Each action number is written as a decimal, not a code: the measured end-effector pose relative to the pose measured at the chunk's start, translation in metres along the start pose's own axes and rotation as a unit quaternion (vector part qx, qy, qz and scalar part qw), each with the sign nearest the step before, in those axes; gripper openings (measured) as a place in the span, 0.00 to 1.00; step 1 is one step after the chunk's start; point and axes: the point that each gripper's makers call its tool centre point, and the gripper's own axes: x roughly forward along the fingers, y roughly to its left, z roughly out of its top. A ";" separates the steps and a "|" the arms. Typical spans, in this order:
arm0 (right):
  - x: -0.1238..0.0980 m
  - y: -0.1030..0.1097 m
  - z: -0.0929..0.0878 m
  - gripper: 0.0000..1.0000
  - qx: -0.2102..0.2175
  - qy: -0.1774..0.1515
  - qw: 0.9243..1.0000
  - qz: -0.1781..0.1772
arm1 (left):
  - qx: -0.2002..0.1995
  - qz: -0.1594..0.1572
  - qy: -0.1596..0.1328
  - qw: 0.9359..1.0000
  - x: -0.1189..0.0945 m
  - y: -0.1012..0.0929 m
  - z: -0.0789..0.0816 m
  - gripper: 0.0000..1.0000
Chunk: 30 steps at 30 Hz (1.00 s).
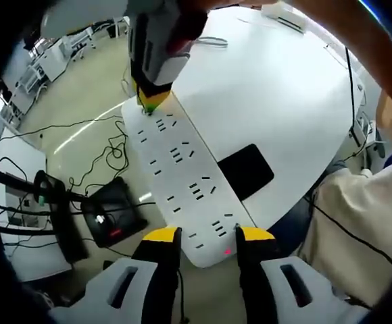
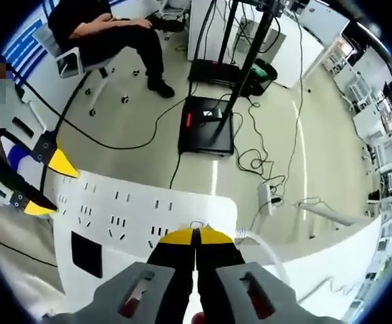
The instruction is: Pick up the power strip scattered on the table, fix it on the side mounting bracket of the table, and press the switch
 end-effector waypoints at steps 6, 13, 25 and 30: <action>-0.001 -0.001 0.000 0.00 0.011 -0.015 1.000 0.005 | 0.001 -0.001 0.000 1.000 0.000 0.001 0.000 0.37; -0.003 -0.001 -0.002 0.00 0.014 -0.025 1.000 -0.005 | 0.003 0.000 0.003 1.000 0.000 0.000 0.000 0.37; -0.009 0.008 -0.001 0.00 0.030 -0.070 0.997 0.009 | 0.004 -0.001 0.011 1.000 -0.001 0.000 -0.001 0.37; -0.018 0.007 0.008 0.01 0.041 -0.108 0.993 -0.005 | 0.004 -0.002 0.011 1.000 -0.002 0.000 -0.001 0.37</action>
